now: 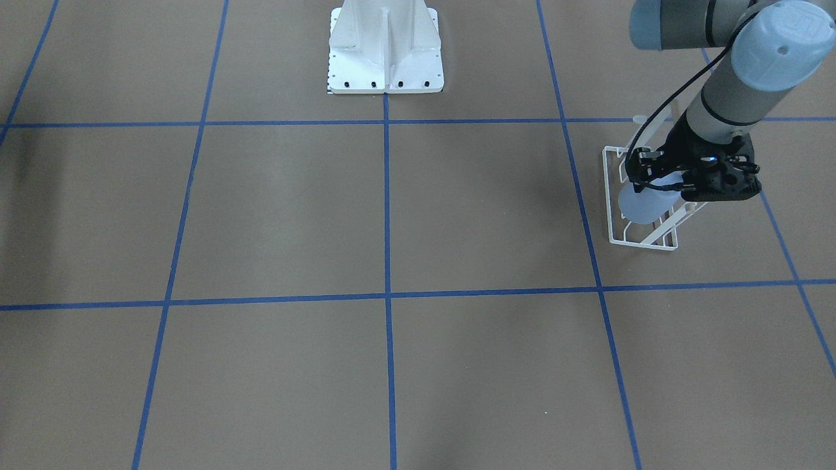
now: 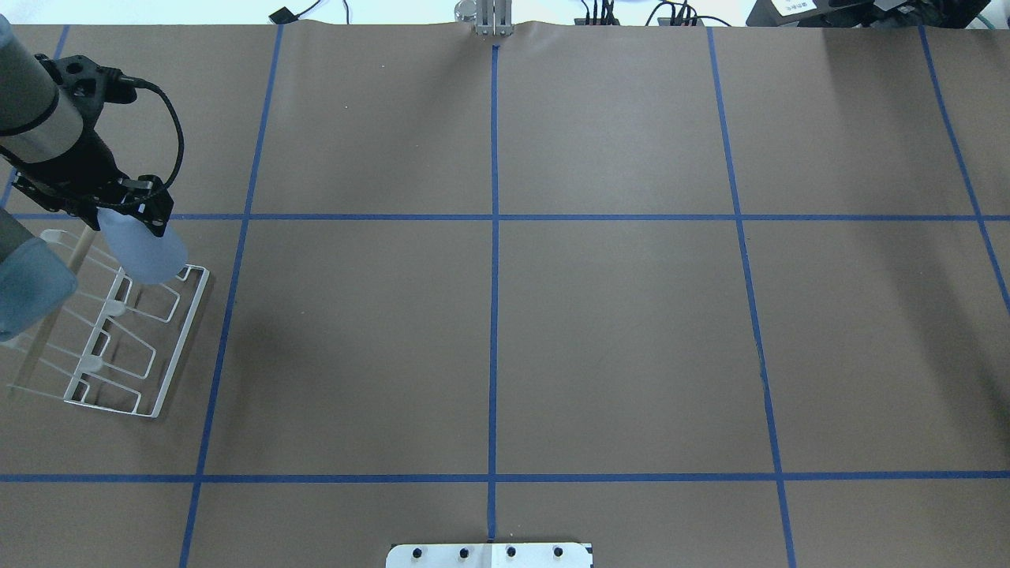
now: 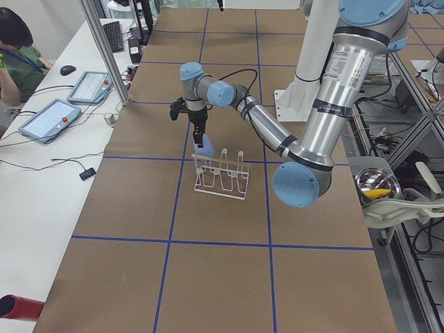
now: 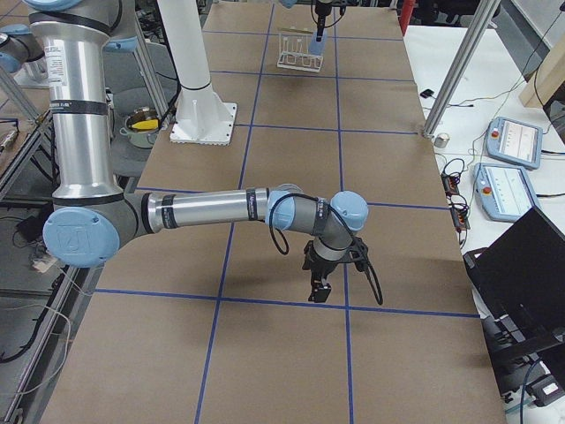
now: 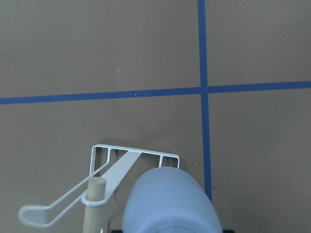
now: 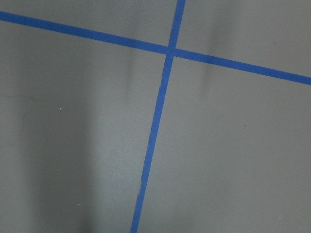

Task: Hang cup on cup holder
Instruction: 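Lower the cup mouth onto a rack peg with the left gripper, then open the left gripper and lift it away from the cup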

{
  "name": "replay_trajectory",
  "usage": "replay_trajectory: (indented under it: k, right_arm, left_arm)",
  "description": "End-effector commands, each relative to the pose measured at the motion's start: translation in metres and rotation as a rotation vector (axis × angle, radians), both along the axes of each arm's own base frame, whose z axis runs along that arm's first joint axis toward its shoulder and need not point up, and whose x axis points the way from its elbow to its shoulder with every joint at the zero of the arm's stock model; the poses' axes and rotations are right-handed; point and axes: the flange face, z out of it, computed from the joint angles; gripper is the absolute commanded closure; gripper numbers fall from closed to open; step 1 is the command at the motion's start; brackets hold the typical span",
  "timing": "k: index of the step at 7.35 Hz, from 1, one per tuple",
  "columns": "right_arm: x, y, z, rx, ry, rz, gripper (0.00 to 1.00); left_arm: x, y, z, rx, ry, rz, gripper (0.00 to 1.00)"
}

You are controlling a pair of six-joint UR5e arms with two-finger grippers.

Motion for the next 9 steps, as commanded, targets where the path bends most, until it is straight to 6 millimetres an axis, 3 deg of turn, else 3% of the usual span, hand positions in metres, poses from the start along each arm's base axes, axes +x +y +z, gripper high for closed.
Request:
replay_trajectory:
  k: [1,3,5,6,7,9]
  right_arm:
    - [0.000,-0.001,-0.001,0.002,-0.001,0.000,0.00]
    - [0.004,-0.003,-0.004,0.007,0.000,0.010,0.00]
    - [0.004,-0.009,-0.013,0.031,-0.002,0.008,0.00]
    - [0.004,-0.013,-0.030,0.069,-0.005,0.012,0.00]
    - [0.010,-0.011,-0.037,0.095,-0.004,0.017,0.00]
    - [0.037,-0.010,-0.014,0.117,-0.006,0.075,0.00]
  left_arm:
    - [-0.002,0.009,-0.011,0.025,0.010,0.005,0.02]
    - [-0.016,0.017,-0.035,0.065,0.036,-0.006,0.02]
    - [-0.073,0.006,-0.048,0.172,0.047,-0.005,0.02]
    - [-0.101,-0.007,-0.036,0.198,0.023,0.014,0.02]
    - [-0.147,-0.014,-0.001,0.201,-0.009,0.019,0.02]
    - [-0.248,-0.039,0.085,0.122,0.048,0.001,0.02]
